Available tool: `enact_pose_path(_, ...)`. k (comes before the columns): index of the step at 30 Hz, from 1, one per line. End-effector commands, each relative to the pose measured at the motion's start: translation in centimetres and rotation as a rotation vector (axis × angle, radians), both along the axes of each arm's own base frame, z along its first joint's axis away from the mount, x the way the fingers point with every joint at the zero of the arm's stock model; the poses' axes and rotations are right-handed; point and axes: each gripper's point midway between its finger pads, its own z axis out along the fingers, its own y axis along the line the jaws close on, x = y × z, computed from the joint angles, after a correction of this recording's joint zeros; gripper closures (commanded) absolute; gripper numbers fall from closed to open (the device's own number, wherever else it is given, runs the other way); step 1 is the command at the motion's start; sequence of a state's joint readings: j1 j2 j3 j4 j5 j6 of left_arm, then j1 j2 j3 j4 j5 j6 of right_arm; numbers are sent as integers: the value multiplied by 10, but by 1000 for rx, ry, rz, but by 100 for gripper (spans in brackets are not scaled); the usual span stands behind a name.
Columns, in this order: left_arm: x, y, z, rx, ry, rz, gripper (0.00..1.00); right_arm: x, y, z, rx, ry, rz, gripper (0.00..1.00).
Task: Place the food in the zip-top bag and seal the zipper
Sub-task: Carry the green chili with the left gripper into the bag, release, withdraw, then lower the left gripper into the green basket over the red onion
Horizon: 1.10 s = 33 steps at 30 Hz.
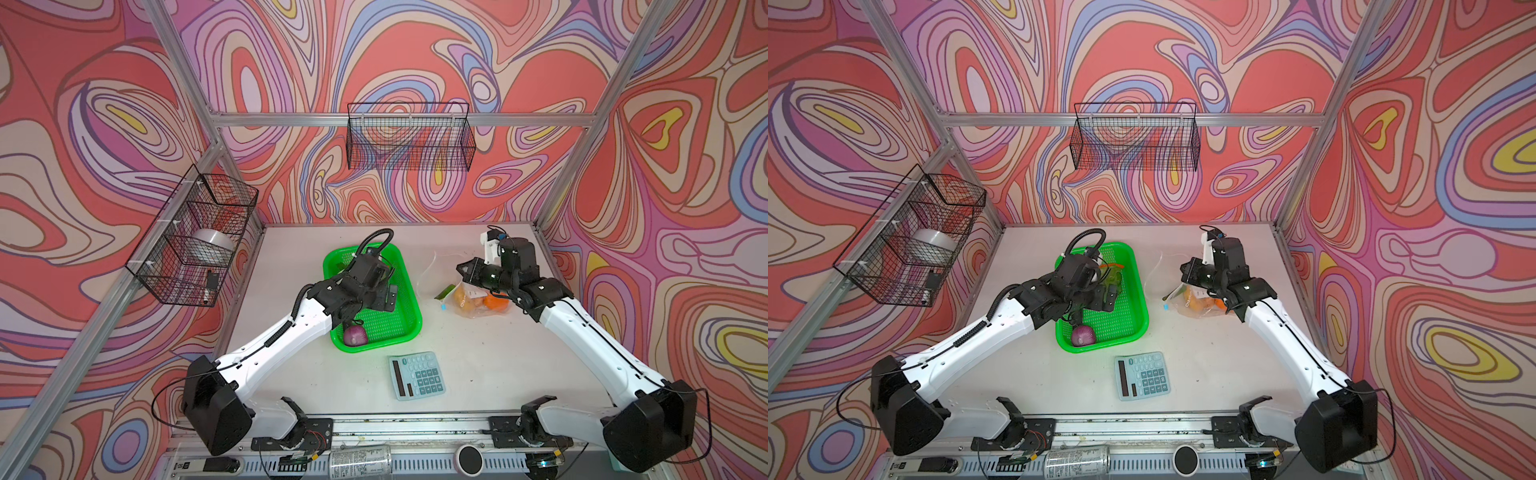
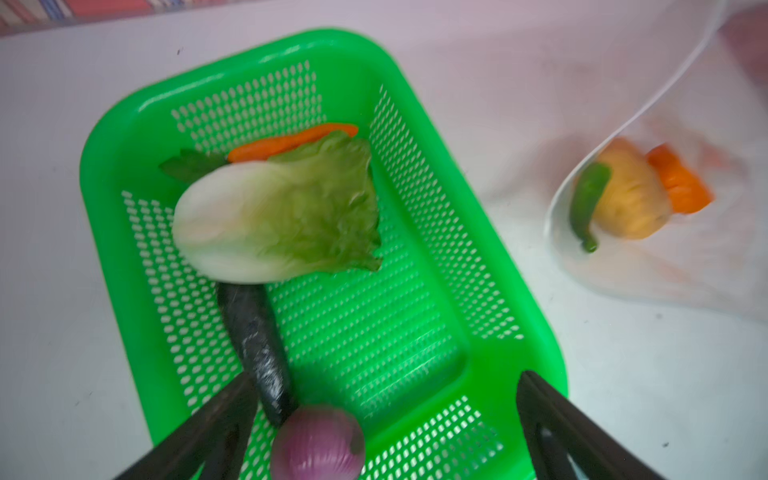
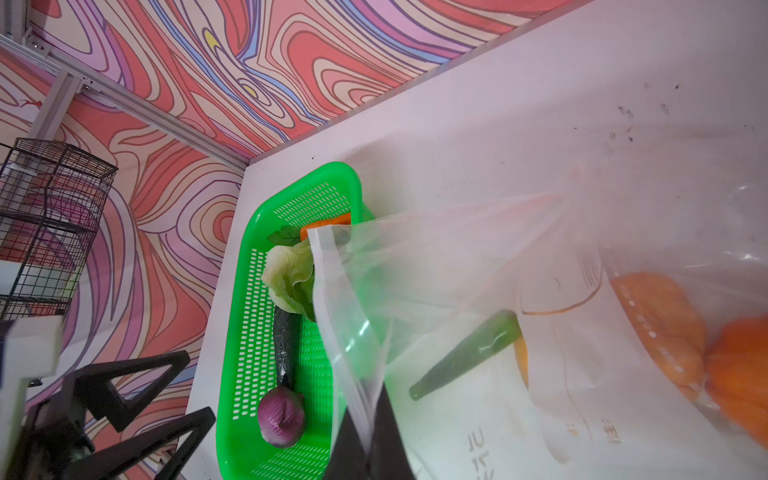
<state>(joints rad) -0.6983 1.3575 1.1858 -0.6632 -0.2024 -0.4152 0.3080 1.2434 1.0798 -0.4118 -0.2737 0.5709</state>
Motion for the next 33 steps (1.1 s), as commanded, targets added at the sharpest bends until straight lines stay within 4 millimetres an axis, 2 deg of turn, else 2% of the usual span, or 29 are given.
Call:
enact_pose_path(1,-28,42,-30,152,124,78,1,-1,-3,3,-2,-19,-10,100)
enact_pose_path(5,-44,54,-57,169,206,148,2,2,-1,2,-2,-13,-6,100)
enact_pose_path(9,-51,63,-69,188,242,202,0,3,-1,1,-2,-10,-5,100)
enact_pose_path(12,-52,62,-77,203,269,201,0,3,-1,0,-2,-8,-5,100)
enact_pose_path(33,-50,23,-139,203,484,119,0,0,-3,-1,-15,-9,-9,100)
